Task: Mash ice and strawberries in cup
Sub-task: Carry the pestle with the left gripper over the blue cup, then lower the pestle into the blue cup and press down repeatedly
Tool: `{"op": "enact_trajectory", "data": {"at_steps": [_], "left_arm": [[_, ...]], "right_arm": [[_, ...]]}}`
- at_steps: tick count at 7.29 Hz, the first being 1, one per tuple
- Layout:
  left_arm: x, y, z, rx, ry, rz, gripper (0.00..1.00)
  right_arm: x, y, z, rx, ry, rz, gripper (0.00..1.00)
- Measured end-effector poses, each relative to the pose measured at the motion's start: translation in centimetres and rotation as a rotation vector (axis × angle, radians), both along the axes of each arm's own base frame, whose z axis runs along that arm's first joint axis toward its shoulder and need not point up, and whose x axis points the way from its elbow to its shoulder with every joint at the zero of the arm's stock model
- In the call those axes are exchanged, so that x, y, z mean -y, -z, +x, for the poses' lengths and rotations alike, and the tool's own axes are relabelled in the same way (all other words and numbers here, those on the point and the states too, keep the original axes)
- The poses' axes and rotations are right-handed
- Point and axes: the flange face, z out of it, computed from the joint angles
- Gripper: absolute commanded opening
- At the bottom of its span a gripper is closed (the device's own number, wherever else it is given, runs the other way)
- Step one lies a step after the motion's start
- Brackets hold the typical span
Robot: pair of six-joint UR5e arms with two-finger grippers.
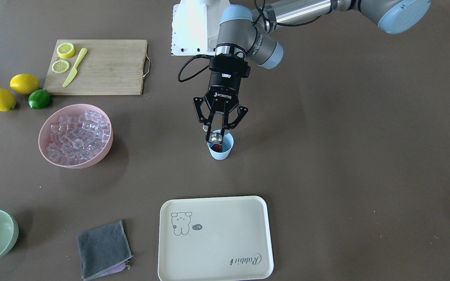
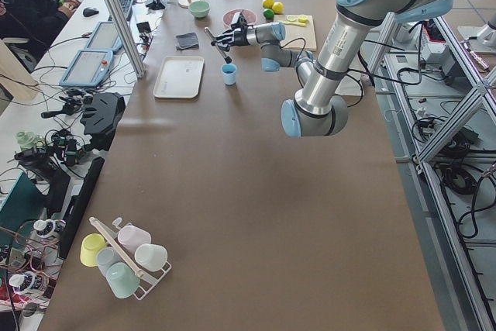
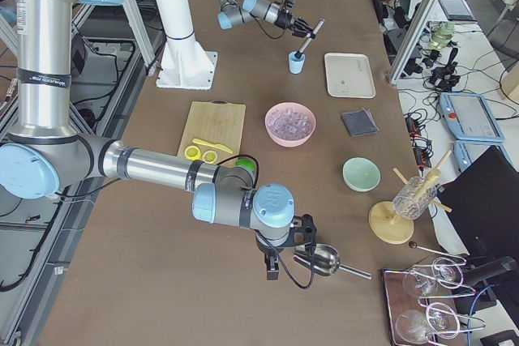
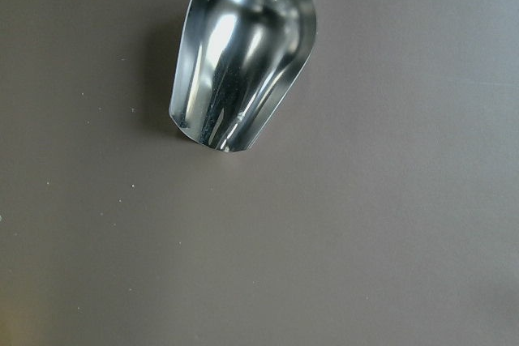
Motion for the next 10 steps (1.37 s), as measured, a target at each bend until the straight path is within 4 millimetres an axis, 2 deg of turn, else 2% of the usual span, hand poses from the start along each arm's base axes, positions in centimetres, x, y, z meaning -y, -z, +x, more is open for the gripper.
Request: {"op": "enact_trajectory", "data": {"at_steps": [2, 4, 5, 7, 10], "left_arm": [[0.2, 0.3, -0.8, 0.025, 0.023, 0.018, 0.22], [0.4, -0.6, -1.4, 0.042, 0.097, 0.018, 0.22], [-0.1, -0.9, -1.5, 0.044, 0.14, 0.02, 0.22], [-1.5, -1.8, -0.3, 0.045, 0.188, 0.016, 0.22], [-2.8, -4.5, 1.5, 0.043, 0.197, -0.005, 0.22]], "right_arm": [[0.0, 0.2, 0.0, 0.004, 0.0, 0.001, 0.99], [0.0, 0.3, 0.0, 0.008, -0.002, 0.002, 0.99], [0.1, 0.3, 0.0, 0.008, -0.001, 0.002, 0.99], [0.1, 0.2, 0.0, 0.01, 0.001, 0.004, 0.99], [0.2, 0.3, -0.1, 0.01, 0.003, 0.007, 0.99]]}}
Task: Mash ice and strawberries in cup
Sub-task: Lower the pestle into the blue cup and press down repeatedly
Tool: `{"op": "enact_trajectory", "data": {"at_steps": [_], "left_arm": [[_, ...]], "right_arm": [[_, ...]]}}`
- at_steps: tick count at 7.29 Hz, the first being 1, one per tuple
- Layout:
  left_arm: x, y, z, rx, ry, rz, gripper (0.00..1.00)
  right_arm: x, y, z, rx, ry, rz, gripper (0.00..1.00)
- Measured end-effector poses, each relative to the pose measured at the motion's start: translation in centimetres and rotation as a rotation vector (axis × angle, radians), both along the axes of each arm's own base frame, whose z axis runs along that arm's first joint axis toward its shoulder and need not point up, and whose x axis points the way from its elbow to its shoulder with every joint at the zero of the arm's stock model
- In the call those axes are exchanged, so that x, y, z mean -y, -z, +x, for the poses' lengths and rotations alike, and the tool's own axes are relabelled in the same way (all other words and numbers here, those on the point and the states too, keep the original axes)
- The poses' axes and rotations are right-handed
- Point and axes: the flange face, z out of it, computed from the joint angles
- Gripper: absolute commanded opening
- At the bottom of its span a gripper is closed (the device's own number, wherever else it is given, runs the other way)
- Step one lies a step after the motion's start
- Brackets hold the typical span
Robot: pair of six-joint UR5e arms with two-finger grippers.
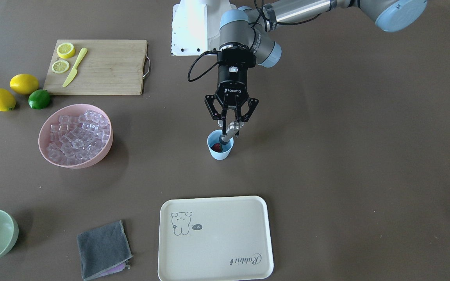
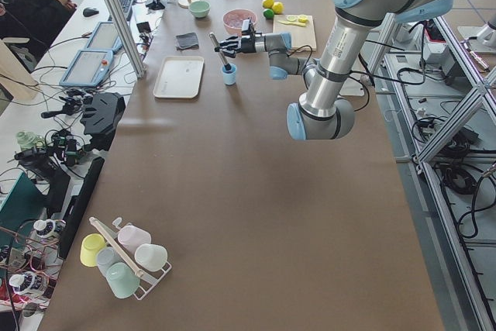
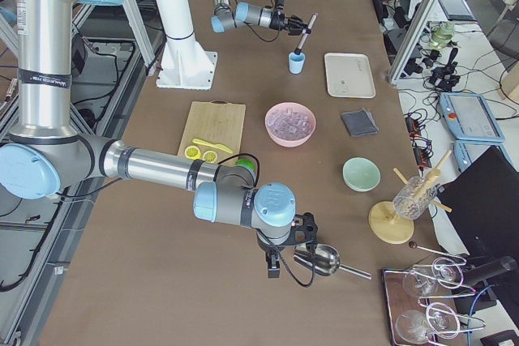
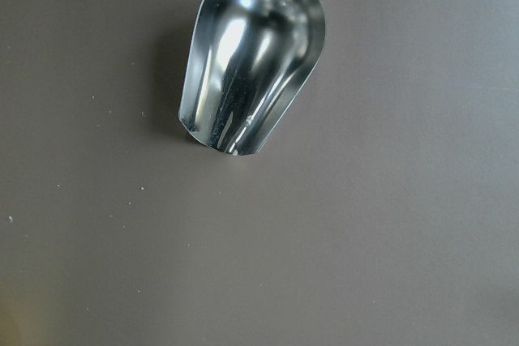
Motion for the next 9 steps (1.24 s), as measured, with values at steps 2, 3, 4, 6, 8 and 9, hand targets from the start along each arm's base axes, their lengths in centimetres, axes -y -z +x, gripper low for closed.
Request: {"op": "enact_trajectory", "data": {"at_steps": [2, 3, 4, 6, 8, 9], "left_arm": [[-1.4, -1.9, 1.6, -0.007, -0.001, -0.014, 0.22], [-1.8, -1.9, 1.9, -0.011, -0.007, -0.015, 0.22], [-2.1, -1.2, 1.7, -0.016, -0.011, -0.01, 0.22], [-2.2, 2.9, -1.4, -0.007, -0.009, 0.032, 0.22], [-1.9, 5.5, -3.8, 0.014, 0.004, 0.061, 0.22], [-1.9, 5.3, -3.5, 0.021, 0.003, 0.06, 0.22]], "right_arm": [[0.4, 0.2, 0.0, -0.001, 0.0, 0.003, 0.99], [0.6, 0.2, 0.0, -0.002, 0.001, 0.003, 0.99], [0.6, 0.1, 0.0, -0.001, 0.001, 0.002, 0.99], [0.5, 0.1, 0.0, 0.0, 0.002, 0.002, 0.99], [0.5, 0.1, 0.0, 0.0, 0.002, 0.001, 0.99], [0.5, 0.0, 0.0, 0.0, 0.002, 0.001, 0.99]]}}
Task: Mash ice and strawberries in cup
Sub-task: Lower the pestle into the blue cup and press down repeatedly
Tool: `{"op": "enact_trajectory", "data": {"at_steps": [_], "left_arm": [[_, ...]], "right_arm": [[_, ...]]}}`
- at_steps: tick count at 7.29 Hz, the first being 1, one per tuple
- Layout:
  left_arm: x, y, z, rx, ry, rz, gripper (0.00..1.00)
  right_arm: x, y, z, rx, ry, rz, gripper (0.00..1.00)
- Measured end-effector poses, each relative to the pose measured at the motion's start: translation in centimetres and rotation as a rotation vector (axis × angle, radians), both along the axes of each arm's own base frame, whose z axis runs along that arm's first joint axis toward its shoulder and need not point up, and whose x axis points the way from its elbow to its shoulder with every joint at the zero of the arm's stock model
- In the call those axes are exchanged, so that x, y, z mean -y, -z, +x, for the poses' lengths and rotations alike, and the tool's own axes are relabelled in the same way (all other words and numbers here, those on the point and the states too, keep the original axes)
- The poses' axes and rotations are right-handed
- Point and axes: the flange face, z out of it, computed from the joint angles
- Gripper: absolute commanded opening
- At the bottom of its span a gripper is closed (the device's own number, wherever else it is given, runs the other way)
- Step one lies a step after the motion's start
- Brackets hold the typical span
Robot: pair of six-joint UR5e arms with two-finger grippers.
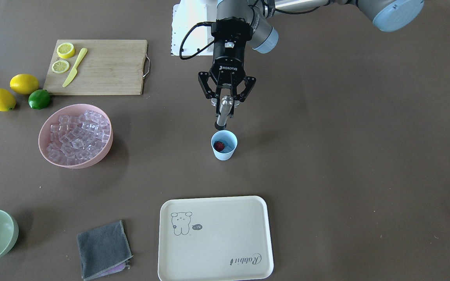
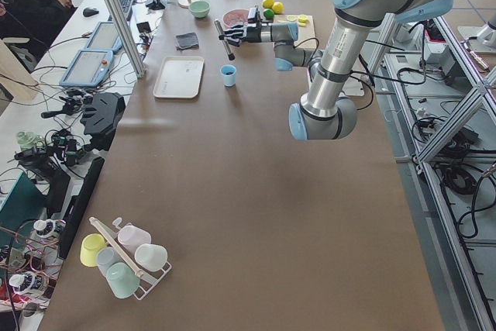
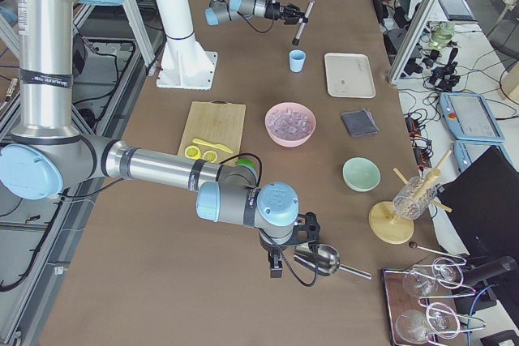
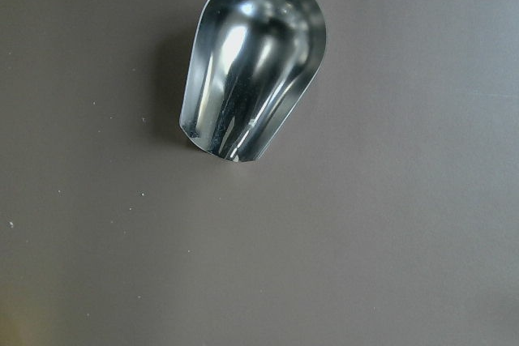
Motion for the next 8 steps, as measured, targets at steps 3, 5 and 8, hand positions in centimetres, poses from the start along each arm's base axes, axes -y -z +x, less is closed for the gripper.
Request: {"op": "enact_trajectory", "data": {"at_steps": [3, 5, 8], "left_arm": [[0.0, -2.9, 3.2, 0.004, -0.007, -0.033, 0.22], [0.6, -4.2, 4.4, 0.004, -0.001, -0.05, 0.22], [1.3, -6.2, 5.8, 0.007, 0.008, -0.071, 0.22]], "right_arm": [[-0.3, -0.2, 0.0, 0.0, 0.0, -0.004, 0.99], [-0.4, -0.3, 0.0, 0.001, 0.0, -0.007, 0.99], [-0.5, -0.4, -0.1, 0.002, 0.0, -0.008, 0.99]]}}
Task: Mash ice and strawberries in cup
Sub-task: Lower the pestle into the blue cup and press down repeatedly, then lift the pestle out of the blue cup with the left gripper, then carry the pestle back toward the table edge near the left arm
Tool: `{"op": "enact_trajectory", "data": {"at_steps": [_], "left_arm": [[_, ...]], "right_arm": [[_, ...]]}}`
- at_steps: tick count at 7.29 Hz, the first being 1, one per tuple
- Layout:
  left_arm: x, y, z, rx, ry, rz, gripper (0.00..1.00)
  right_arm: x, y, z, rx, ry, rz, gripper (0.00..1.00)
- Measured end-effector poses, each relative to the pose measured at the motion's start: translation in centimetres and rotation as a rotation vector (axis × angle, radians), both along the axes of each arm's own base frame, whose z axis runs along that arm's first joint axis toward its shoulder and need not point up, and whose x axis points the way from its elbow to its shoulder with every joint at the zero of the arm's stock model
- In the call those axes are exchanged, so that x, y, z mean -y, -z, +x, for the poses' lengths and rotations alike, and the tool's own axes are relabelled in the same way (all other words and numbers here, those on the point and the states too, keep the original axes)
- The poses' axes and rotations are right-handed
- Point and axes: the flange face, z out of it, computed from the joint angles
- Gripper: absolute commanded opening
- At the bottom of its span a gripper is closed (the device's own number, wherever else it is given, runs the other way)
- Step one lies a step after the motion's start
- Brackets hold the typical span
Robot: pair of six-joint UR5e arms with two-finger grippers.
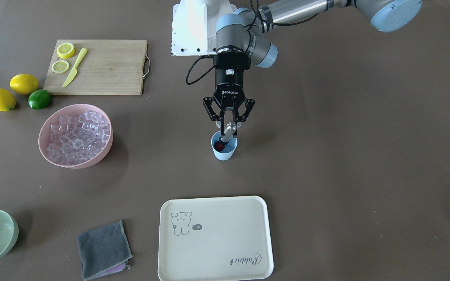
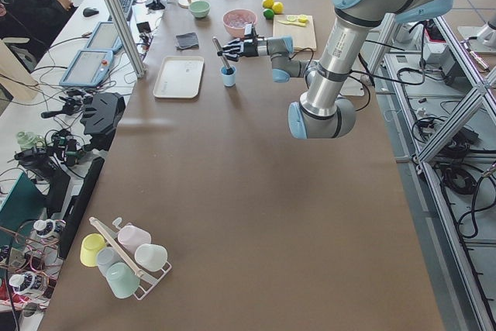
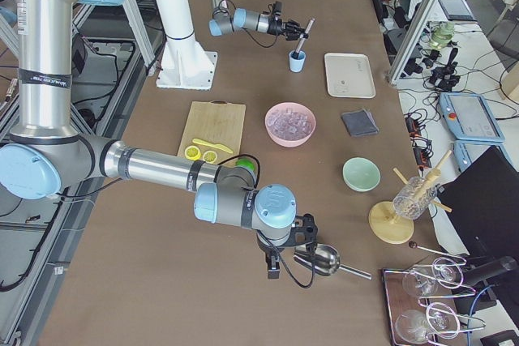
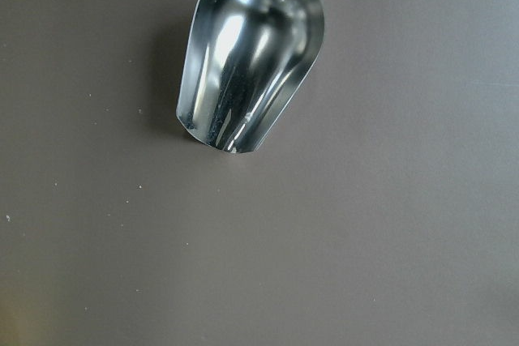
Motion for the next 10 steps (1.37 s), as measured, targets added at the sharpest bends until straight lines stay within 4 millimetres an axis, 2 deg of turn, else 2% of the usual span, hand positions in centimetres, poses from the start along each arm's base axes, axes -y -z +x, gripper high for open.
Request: {"op": "enact_trajectory", "data": {"at_steps": [2, 3, 4, 5, 6, 7, 8, 9, 10], "left_arm": [[-1.0, -0.2, 0.8, -0.001, -0.025, -0.003, 0.22], [-1.0, 1.4, -0.4, 0.005, -0.037, 0.012, 0.22], [0.2, 3.6, -2.8, 0.009, -0.051, 0.035, 0.22], [2.1, 5.4, -5.6, 0.006, -0.078, 0.052, 0.22], [4.1, 6.5, -8.5, 0.001, -0.122, 0.06, 0.21], [5.0, 6.0, -11.5, 0.015, -0.19, 0.047, 0.22], [5.4, 2.5, -14.5, 0.047, -0.296, -0.005, 0.22], [6.4, -1.9, -17.4, 0.058, -0.428, -0.084, 0.22], [8.2, -6.9, -21.6, 0.043, -0.589, -0.202, 0.23]], "right_arm": [[0.1, 0.0, 0.0, 0.0, 0.0, 0.0, 0.99], [0.1, 0.0, 0.0, 0.0, 0.0, 0.001, 0.99], [0.1, 0.0, 0.0, 0.0, 0.0, 0.0, 0.99], [0.0, 0.0, 0.0, 0.0, -0.001, 0.0, 0.99], [0.0, 0.1, 0.0, 0.0, -0.002, 0.0, 0.99], [0.2, 0.1, -0.1, 0.0, -0.001, -0.004, 0.99], [0.5, 0.3, -0.2, -0.001, 0.003, -0.013, 0.99], [0.6, 0.5, -0.3, -0.001, 0.004, -0.019, 0.99], [0.5, 0.5, -0.3, -0.001, 0.005, -0.023, 0.99]]}}
